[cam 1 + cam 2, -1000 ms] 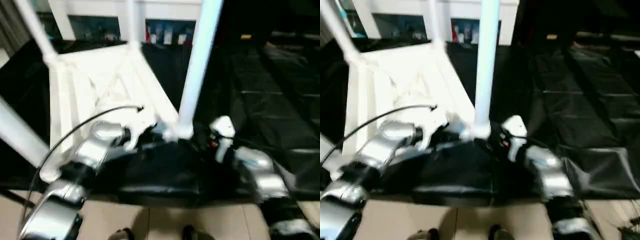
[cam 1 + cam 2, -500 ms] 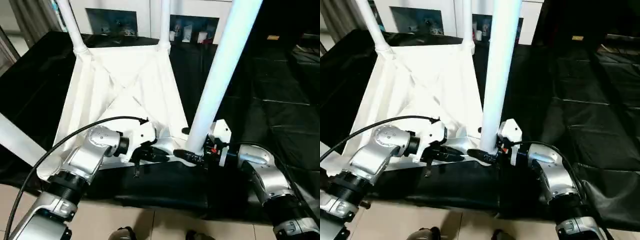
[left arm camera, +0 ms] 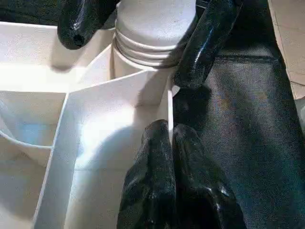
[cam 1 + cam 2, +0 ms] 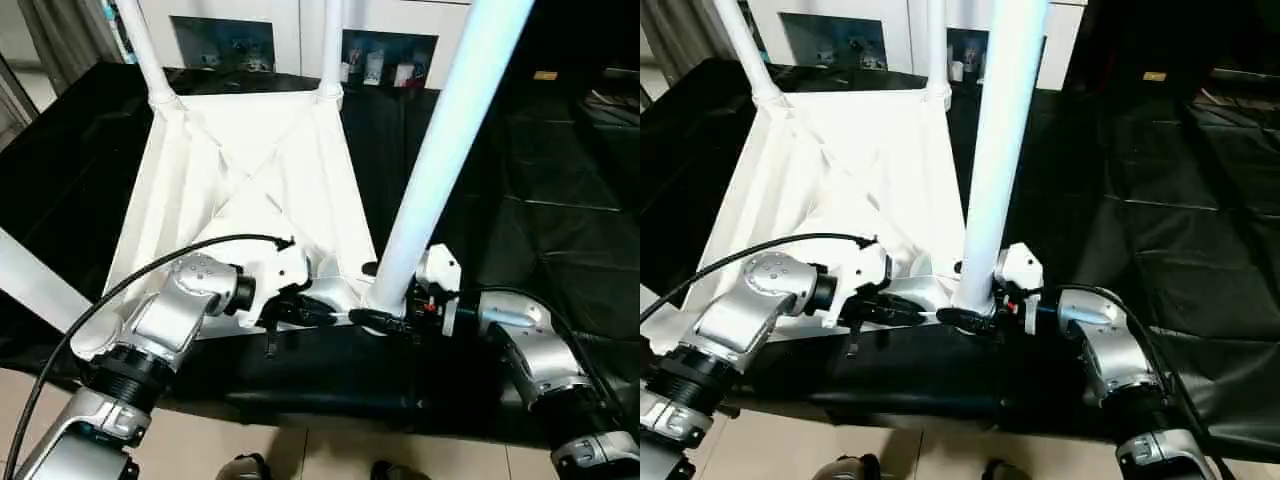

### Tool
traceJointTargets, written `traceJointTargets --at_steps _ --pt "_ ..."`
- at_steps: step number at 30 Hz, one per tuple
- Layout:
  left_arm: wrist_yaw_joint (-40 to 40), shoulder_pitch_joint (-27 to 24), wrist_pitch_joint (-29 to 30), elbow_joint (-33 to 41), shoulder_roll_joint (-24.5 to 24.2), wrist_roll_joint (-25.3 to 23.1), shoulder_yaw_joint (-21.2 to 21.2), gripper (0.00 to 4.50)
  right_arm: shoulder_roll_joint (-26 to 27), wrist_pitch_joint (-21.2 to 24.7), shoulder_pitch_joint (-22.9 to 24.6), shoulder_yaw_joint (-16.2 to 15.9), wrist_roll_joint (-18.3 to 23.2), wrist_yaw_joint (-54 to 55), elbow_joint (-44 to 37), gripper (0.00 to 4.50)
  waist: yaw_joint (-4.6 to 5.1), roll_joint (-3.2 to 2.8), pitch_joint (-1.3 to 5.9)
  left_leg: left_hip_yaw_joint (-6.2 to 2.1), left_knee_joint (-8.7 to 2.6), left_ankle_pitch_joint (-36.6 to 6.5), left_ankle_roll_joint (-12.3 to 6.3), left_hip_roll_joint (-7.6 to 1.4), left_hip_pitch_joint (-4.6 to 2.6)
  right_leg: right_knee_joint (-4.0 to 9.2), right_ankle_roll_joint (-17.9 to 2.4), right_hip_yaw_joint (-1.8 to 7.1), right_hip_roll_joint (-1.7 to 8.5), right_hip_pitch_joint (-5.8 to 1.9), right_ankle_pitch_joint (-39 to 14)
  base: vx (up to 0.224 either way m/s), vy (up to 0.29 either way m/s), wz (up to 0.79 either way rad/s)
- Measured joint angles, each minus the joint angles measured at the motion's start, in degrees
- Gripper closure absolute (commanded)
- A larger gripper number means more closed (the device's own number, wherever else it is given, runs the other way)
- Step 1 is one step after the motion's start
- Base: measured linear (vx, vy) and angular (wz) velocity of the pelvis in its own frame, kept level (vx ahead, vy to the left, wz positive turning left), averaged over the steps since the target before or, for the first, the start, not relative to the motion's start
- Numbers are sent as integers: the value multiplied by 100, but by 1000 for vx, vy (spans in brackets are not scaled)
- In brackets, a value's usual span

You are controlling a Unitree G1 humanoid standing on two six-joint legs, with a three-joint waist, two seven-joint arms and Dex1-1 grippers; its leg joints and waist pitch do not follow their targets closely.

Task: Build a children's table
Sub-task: Rotate leg to tighten

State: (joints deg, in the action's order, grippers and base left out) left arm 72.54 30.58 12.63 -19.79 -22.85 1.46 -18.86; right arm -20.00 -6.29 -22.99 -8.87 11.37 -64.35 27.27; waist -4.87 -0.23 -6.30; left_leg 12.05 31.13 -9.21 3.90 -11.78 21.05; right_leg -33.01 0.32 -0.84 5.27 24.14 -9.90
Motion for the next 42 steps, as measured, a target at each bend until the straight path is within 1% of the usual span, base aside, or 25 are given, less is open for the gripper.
traceJointTargets --at_steps 1,3,6,8,9,10,12,13,23,27,29,30,31,32,35,37,38,40,41,42 --pt "0 0 1 0 -1 1 0 450 0 -1 0 0 1 -8 1 72 2 0 0 0 0 0 0 0 0 0 0 0 0 0 0 0 0 0" --pt "-1 -3 6 5 -9 3 0 450 1 -7 -14 -1 7 -39 21 107 3 0 0 0 1 0 0 0 0 -1 0 0 0 0 0 0 0 0" --pt "-6 -23 37 46 -22 10 1 450 4 -41 -29 -27 16 -110 43 115 7 1 0 0 2 0 0 -1 0 -1 0 0 0 0 0 0 0 0" --pt "-6 -30 64 51 -24 12 1 450 4 -51 -29 -35 18 -115 48 139 8 1 0 0 5 0 0 -1 0 -2 0 0 0 -1 0 0 0 0" --pt "-8 -32 70 53 -24 12 1 450 5 -56 -29 -43 19 -118 49 139 8 1 1 0 6 0 0 -1 0 -2 0 0 0 -2 0 0 0 0" --pt "-9 -33 72 57 -24 12 1 450 6 -57 -33 -43 21 -117 58 153 7 1 0 -1 7 0 0 -1 0 -3 0 0 0 -2 0 0 0 0" --pt "-10 -35 76 72 -28 12 1 450 8 -60 -39 -46 23 -117 68 153 7 1 1 -1 7 0 0 -1 0 -3 0 0 0 -3 0 0 0 0" --pt "-10 -35 76 75 -30 12 1 450 8 -61 -39 -48 23 -117 68 167 7 1 1 -1 7 0 1 -1 0 -3 0 0 0 -3 0 0 0 0" --pt "-13 -42 114 77 -69 56 1 450 60 -88 -55 -48 21 -93 117 176 16 1 1 -1 14 -1 1 -4 -1 -9 -1 -1 -2 -3 0 0 0 0" --pt "-108 16 126 -47 -69 56 24 450 191 -179 -69 -47 -19 199 256 176 81 4 4 -5 23 -2 3 -5 -9 -13 -8 -1 -2 -15 6 0 0 0" --pt "-317 91 186 -188 28 31 63 450 309 -203 -142 -1 -109 569 397 176 144 5 4 -6 29 -3 5 -1 -11 -11 -24 3 -1 -21 17 -32 3 1" --pt "-568 214 227 -387 210 -37 108 450 489 -160 -167 136 -153 1003 496 176 167 8 5 -6 29 -3 6 2 -14 -9 -25 8 0 -24 18 0 0 0" --pt "-743 305 243 -523 280 -99 128 450 600 -113 -201 252 -206 1349 566 176 186 8 5 -6 29 -4 7 4 -14 -5 -5 10 0 -21 6 -62 8 -1" --pt "-924 389 262 -654 415 -133 145 450 750 -53 -222 321 -258 1702 598 176 200 8 5 -7 28 -4 9 8 -12 1 7 11 3 -19 -1 -67 10 -3" --pt "-1612 672 338 -1124 814 -259 224 450 1278 132 -334 551 -496 3214 784 177 255 11 5 -16 27 -5 9 15 -19 7 28 13 6 -20 -15 -43 6 -2" --pt "-2077 838 470 -1392 1056 -323 285 450 1533 325 -478 653 -660 4143 896 177 283 8 9 -47 26 -5 9 31 -22 28 39 6 7 -21 -22 -66 6 -4" --pt "-2222 860 493 -1451 1137 -340 294 450 1584 366 -500 654 -703 4392 914 177 279 7 10 -71 17 -5 9 46 -22 44 41 1 7 -24 -23 -106 13 -5" --pt "-2545 974 504 -1701 1356 -357 340 450 1846 488 -584 720 -840 5164 997 177 273 16 6 -108 -28 -7 7 70 -40 120 90 -13 6 -26 -55 -75 12 0" --pt "-2680 1047 505 -1842 1445 -373 343 450 1931 579 -639 763 -888 5447 1037 177 269 11 7 -122 -55 -7 6 85 -44 164 117 -18 10 -38 -74 -68 32 0" --pt "-2821 1123 494 -2000 1556 -395 348 450 2006 631 -690 828 -949 5740 1092 177 266 -9 4 -150 -86 -8 4 96 -44 256 119 -46 11 -75 -78 -68 32 0"
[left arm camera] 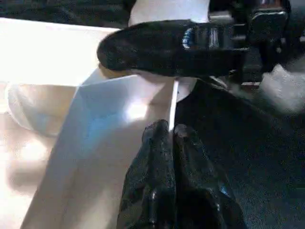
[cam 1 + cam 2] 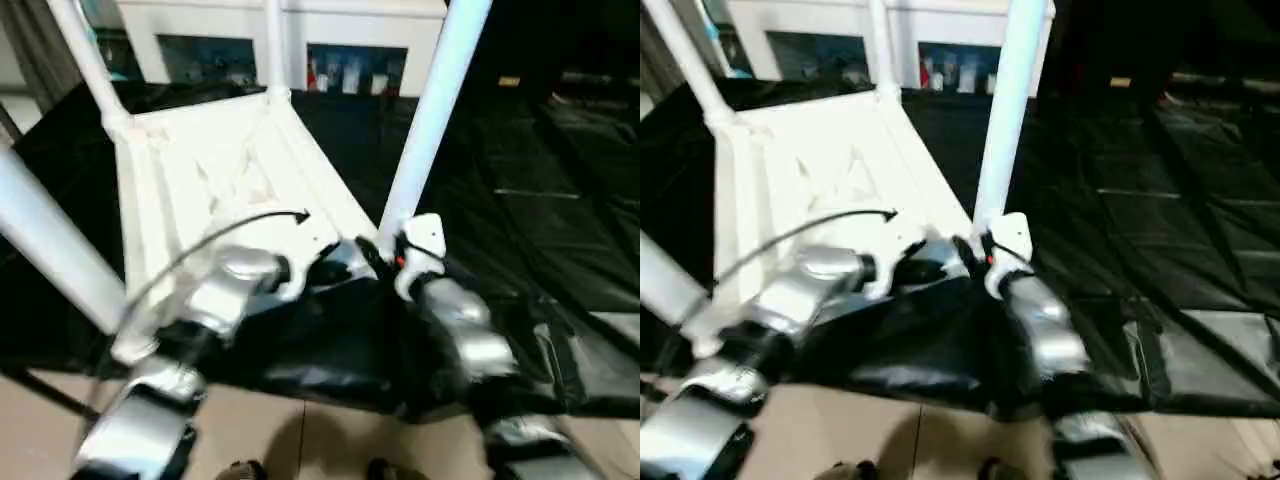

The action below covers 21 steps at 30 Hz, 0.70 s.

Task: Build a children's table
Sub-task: Rotate leg to tighten

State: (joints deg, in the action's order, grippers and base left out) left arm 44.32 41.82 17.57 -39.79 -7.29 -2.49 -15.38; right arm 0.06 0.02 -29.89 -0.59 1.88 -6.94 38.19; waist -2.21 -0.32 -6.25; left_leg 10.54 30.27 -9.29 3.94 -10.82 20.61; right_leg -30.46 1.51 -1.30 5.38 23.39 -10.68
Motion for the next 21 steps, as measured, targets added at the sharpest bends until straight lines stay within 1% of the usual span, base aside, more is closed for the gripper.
traceJointTargets --at_steps 2,3,4,5,6,7,8,9,10,11,12,13,14,15,17,18,20,21 --pt "-103 67 -27 -157 101 -24 -2 450 27 51 -23 40 -27 171 40 177 15 -33 -12 -42 -20 -2 -3 -2 -1 138 -2 -109 7 -76 -2 -53 50 -1" --pt "-106 86 -43 -208 113 -34 -4 450 36 62 -40 49 -29 201 67 177 31 -56 -28 -68 -31 -3 -5 -2 -14 208 -8 -169 6 -122 -14 -47 53 -2" --pt "-106 105 -64 -257 133 -45 -5 450 42 66 -38 66 -32 223 74 177 42 -85 -47 -80 -44 -5 -8 -8 -24 249 -22 -232 16 -167 -29 -40 54 -5" --pt "-108 140 -92 -314 151 -64 -5 450 49 73 -42 77 -33 271 73 177 38 -96 -67 -78 -60 -5 -8 -12 -35 207 -74 -269 37 -210 -130 -85 27 6" --pt "-121 155 -132 -351 164 -80 -22 450 61 76 -29 93 -33 316 61 177 -40 -124 -107 -27 -101 -5 -8 -12 -22 -112 -231 -267 63 -185 -320 -85 27 6" --pt "-145 169 -154 -396 196 -133 -49 450 61 76 56 136 -30 347 25 177 -98 9 -84 135 -120 -4 -8 -6 -67 -490 -292 -187 104 -166 -486 -21 -61 23" --pt "-151 159 -191 -384 193 -187 -75 450 77 71 56 155 -20 364 14 177 -143 195 -30 257 -106 -15 -9 20 -112 -544 -53 16 92 -150 -509 101 -108 10" --pt "-151 135 -253 -375 183 -196 -69 450 83 64 46 158 -27 371 11 121 -173 200 -62 155 144 -218 -50 44 -136 -523 -21 19 105 -120 -504 101 -108 10" --pt "-151 97 -286 -368 179 -167 -44 450 102 62 27 153 -34 371 17 107 -290 94 -40 -34 249 -363 -101 49 -180 -498 -17 -38 115 -160 -506 169 13 -54" --pt "-187 133 -293 -379 173 -163 -21 450 120 39 35 155 -32 374 -12 107 -278 -37 -21 -275 230 -260 73 101 -171 -409 -6 -211 129 -154 -509 118 91 -50" --pt "-278 149 -294 -384 169 -166 -12 450 158 -17 68 154 -31 374 -52 107 -209 -53 18 -296 142 -219 120 95 -158 -312 -36 -222 105 -139 -486 118 91 -50" --pt "-324 168 -296 -384 155 -176 -10 450 191 -29 71 154 -31 374 -57 92 -149 -17 34 -296 124 -196 111 92 -137 -259 -115 -212 77 -141 -402 0 0 0" --pt "-349 177 -300 -395 144 -197 -21 450 218 -28 79 150 -31 371 -38 82 -112 26 43 -277 133 -166 106 94 -130 -244 -195 -189 76 -142 -267 0 0 0" --pt "-351 176 -320 -428 125 -230 -22 450 248 -38 106 128 -33 364 -22 70 -78 64 34 -226 152 -169 101 101 -152 -248 -219 -124 77 -151 -151 0 0 0" --pt "-363 176 -380 -454 110 -241 -19 450 266 -67 112 116 -39 359 -26 61 -38 84 39 -199 135 -177 94 104 -177 -238 -181 -87 77 -143 -154 0 0 0" --pt "-343 169 -445 -445 88 -242 -22 450 248 -119 106 107 -46 311 -41 37 -12 61 31 -197 112 -177 94 104 -164 -214 -168 -87 77 -139 -162 0 0 0" --pt "-263 121 -537 -372 2 -238 -22 450 129 -234 106 6 -45 55 -44 30 24 32 12 -192 51 -177 94 105 -152 -164 -167 -99 75 -135 -162 0 0 0" --pt "-220 103 -555 -328 -39 -235 -19 450 83 -274 107 -31 -45 -62 -56 27 27 35 10 -184 16 -176 93 105 -151 -151 -167 -99 74 -125 -162 0 0 0"
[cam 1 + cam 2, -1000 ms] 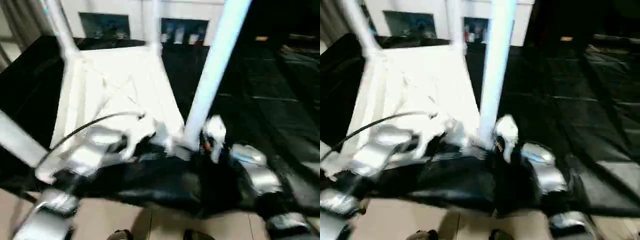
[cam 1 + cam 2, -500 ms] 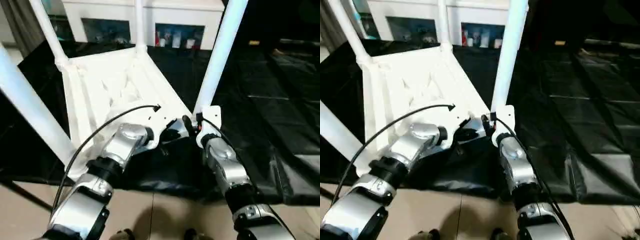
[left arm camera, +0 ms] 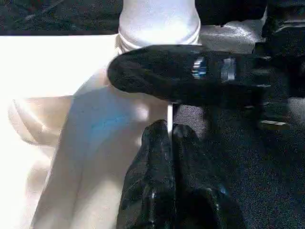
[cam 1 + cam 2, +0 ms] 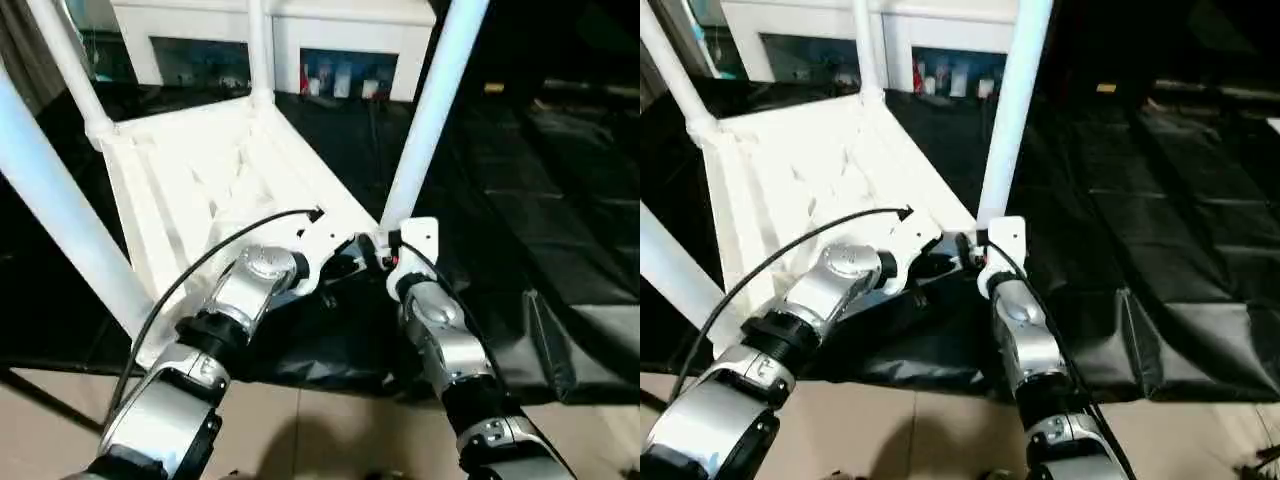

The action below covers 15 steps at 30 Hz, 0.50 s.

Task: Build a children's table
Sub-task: Rotate leg to tighten

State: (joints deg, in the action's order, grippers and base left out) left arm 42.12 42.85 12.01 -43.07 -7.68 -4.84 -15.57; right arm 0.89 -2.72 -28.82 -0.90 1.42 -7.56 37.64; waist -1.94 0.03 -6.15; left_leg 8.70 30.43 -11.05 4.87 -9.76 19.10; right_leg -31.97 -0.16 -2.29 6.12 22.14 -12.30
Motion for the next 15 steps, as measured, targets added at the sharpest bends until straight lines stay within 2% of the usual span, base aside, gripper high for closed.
traceJointTargets --at_steps 2,7,10,13,15 --pt "101 -36 -32 83 -67 8 -6 450 -130 -43 25 -61 0 -265 -60 27 -10 3 -3 5 -32 2 0 -12 15 -6 23 2 -15 21 18 0 0 0" --pt "574 -253 -233 433 -377 41 -49 450 -698 -385 259 -186 146 -1469 -319 27 -38 -16 3 34 -31 10 5 -72 66 -20 15 12 -65 70 202 0 0 0" --pt "1148 -477 -410 767 -703 179 -54 450 -1025 -368 349 -187 545 -2484 -559 27 -58 -62 12 98 -29 25 -18 -140 95 -46 -8 -16 -91 103 239 19 -14 1" --pt "1667 -664 -438 1098 -924 326 -62 450 -1310 -244 368 -191 804 -3192 -698 27 -115 -111 20 120 0 31 -28 -168 100 -117 25 -22 -96 123 166 69 -23 1" --pt "1937 -777 -400 1374 -1073 404 -102 450 -1533 -245 392 -300 903 -3730 -823 27 -144 -132 23 130 25 41 -45 -198 116 -118 8 -33 -110 126 140 61 -6 -1"
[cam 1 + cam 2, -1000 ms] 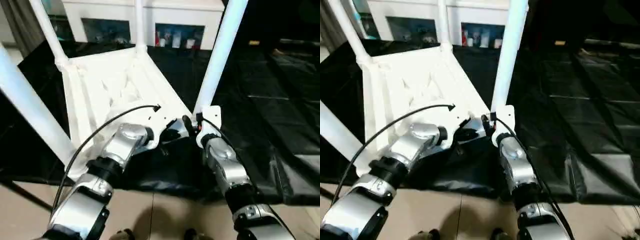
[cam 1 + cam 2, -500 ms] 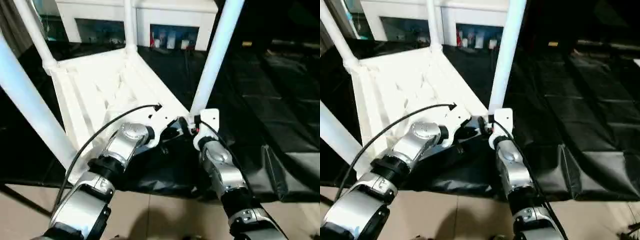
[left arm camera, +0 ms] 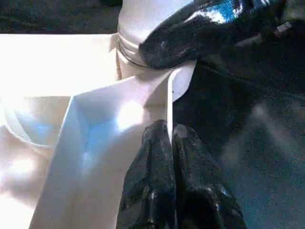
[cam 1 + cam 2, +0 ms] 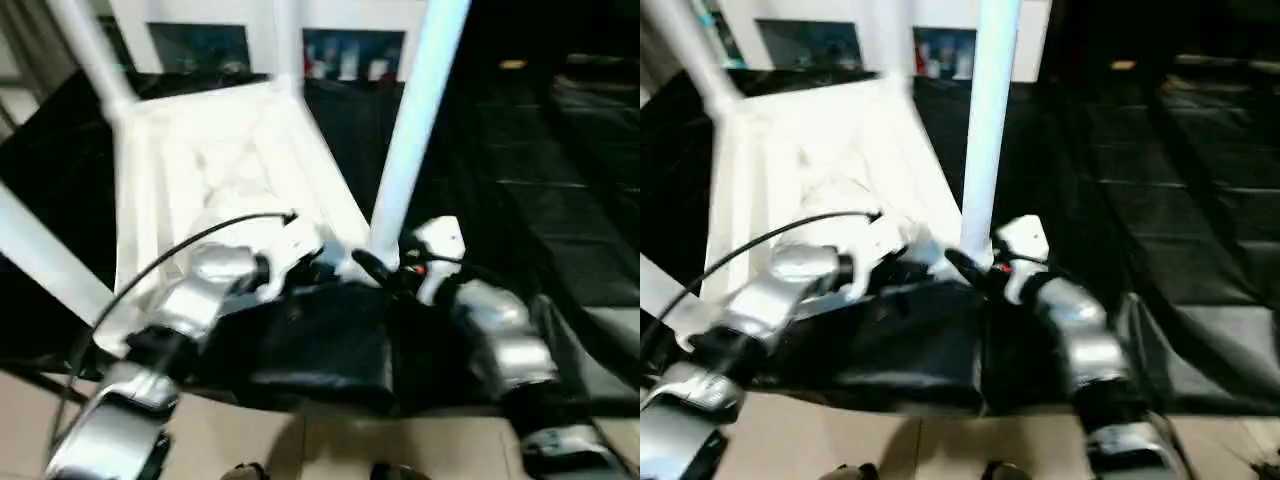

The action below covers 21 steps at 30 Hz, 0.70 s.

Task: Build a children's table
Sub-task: Rotate leg to tighten

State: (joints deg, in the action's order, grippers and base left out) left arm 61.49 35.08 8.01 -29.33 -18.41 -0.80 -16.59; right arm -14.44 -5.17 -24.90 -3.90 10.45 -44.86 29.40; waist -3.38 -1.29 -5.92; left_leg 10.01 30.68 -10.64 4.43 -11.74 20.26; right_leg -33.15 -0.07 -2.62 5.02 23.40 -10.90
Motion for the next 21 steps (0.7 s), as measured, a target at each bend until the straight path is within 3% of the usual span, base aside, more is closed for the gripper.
traceJointTargets --at_steps 4,7,17,21 --pt "389 -185 146 445 -228 123 -20 450 -313 15 58 -142 194 -963 -206 27 -1 -2 1 15 41 -6 -6 -2 27 -1 -23 2 6 26 -15 14 2 0" --pt "788 -322 201 701 -478 258 -22 450 -598 118 109 -312 340 -1685 -340 27 -4 -1 1 14 118 -32 -46 -4 91 -17 -24 2 12 62 -14 0 0 0" --pt "1098 -454 337 900 -589 330 -142 450 -615 122 112 -483 337 -2083 -344 27 1 17 -9 64 192 -42 -45 -5 78 -77 -34 40 37 58 -11 0 0 0" --pt "1118 -452 397 935 -593 330 -159 450 -699 90 108 -537 327 -2244 -307 78 0 23 -6 66 194 -42 -45 -5 78 -83 -34 40 37 59 -11 0 0 0"
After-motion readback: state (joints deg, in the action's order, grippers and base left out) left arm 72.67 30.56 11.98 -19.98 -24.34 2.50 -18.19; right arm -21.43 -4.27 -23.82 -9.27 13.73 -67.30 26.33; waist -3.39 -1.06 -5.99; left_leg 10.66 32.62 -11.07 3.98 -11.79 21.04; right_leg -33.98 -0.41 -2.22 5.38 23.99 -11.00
